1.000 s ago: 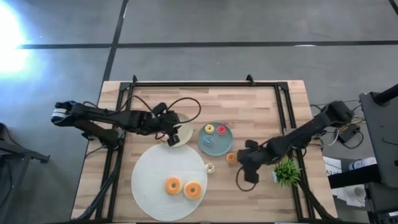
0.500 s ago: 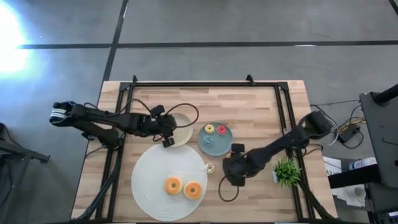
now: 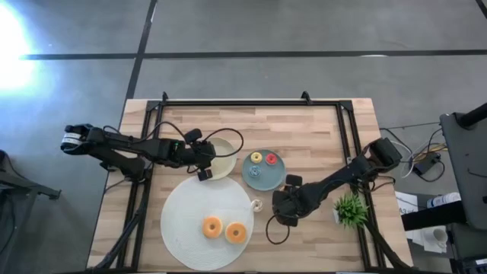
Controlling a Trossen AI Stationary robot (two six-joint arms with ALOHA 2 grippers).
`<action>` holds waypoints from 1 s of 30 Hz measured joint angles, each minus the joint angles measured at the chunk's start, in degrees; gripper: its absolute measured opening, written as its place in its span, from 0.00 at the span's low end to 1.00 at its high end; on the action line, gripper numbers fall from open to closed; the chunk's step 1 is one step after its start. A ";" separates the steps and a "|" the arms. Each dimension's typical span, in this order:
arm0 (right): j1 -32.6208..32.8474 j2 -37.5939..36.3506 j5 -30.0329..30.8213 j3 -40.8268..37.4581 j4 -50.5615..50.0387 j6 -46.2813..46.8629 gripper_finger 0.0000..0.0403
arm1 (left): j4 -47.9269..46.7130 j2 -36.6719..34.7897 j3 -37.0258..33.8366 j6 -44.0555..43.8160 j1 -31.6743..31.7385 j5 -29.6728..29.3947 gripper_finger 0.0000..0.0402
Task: Pick & Place donuts
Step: Put the small orange donut on the blue plate
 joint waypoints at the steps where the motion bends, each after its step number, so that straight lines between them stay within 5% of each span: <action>1: -0.02 -0.04 0.02 -0.13 0.04 0.39 0.36 | 0.00 0.00 0.00 0.01 0.00 0.00 0.35; 18: 0.16 -1.08 2.44 4.07 -5.55 0.07 0.37 | 0.30 0.00 -0.02 -0.30 -0.02 0.00 0.35; 30: 0.13 -1.13 2.56 -0.06 -5.04 4.35 0.42 | 1.11 0.02 -0.04 -0.43 -0.02 0.00 0.35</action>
